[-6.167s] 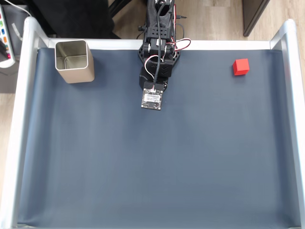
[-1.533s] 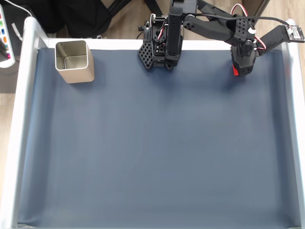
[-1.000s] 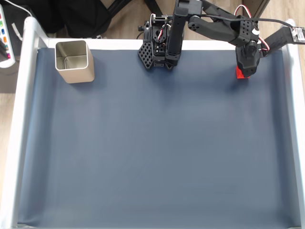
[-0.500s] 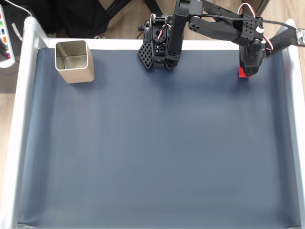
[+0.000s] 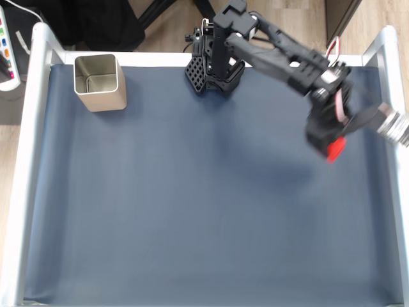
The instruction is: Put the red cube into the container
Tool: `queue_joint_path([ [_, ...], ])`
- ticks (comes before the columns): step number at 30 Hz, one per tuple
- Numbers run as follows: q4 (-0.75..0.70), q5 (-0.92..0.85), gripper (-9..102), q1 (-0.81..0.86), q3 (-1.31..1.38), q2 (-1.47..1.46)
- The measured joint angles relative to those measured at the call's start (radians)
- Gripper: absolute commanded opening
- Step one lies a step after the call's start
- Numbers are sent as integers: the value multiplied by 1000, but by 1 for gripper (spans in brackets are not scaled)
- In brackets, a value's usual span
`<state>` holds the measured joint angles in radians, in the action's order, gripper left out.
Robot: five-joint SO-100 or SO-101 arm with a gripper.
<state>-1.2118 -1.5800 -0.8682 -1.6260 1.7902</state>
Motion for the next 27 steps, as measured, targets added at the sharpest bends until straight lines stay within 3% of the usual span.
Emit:
queue_joint_path([
  [8,-3,-28,0,454,32,54],
  [17,-109,-52,0,986,31,199],
  [27,-127,-181,0,1503,-236,540],
])
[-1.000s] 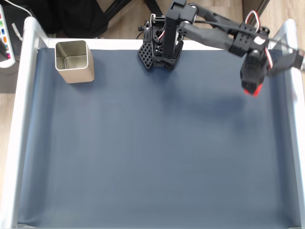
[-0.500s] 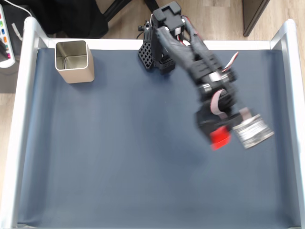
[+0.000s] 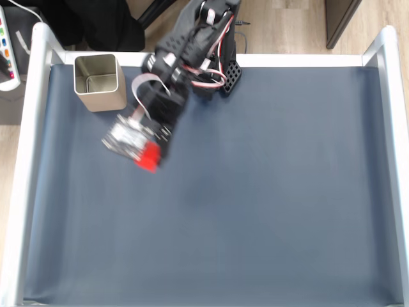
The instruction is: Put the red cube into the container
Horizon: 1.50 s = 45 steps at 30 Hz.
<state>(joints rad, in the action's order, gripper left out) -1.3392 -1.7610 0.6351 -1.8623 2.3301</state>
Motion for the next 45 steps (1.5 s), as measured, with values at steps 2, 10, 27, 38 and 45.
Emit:
queue_joint_path([
  [2,0,-31,0,98,-52,55],
  [10,14,-103,0,468,-169,115],
  [27,342,-118,0,747,-371,164],
  [38,469,-98,0,749,-420,146],
  [45,534,-74,7,749,-459,140],
])
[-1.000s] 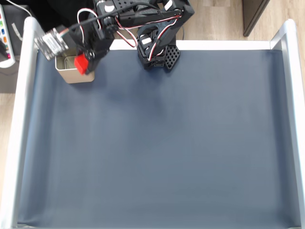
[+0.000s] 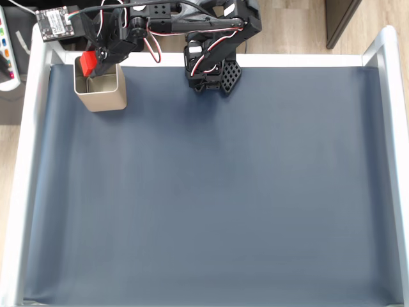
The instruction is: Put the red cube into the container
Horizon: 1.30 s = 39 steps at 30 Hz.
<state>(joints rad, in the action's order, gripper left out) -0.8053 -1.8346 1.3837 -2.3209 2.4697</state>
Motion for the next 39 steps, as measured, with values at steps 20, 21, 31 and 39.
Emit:
queue_joint_path([
  [20,192,21,19,-2,-110,-9],
  [21,199,26,16,-2,-115,-8],
  [31,284,29,0,-272,-264,118],
  [39,331,31,0,-747,-492,380],
])
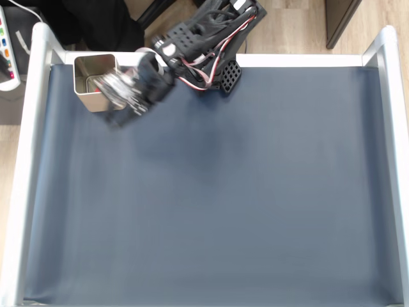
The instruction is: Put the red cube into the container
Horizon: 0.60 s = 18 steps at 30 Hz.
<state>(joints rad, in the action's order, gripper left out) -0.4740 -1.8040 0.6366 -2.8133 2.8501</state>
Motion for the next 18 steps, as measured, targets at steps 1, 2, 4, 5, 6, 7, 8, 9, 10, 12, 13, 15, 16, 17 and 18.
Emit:
queue_joint_path([
  [1,2,-2,0,-41,-38,40],
  [2,2,-2,0,-63,-72,77],
  [4,-2,-2,0,-110,-141,149],
  [5,-9,-2,0,-146,-172,176],
  [6,-17,-2,0,-178,-198,198],
  [7,-28,-2,0,-215,-216,216],
  [8,-44,3,0,-244,-232,236],
  [9,-66,6,0,-279,-249,253],
  [10,-91,8,0,-314,-258,268],
  [12,-132,21,0,-368,-282,301],
  [13,-153,37,0,-393,-298,322],
  [15,-210,71,0,-460,-324,364],
  [16,-252,95,0,-494,-325,387],
  [17,-298,126,0,-522,-325,417],
  [18,-344,156,0,-545,-325,440],
])
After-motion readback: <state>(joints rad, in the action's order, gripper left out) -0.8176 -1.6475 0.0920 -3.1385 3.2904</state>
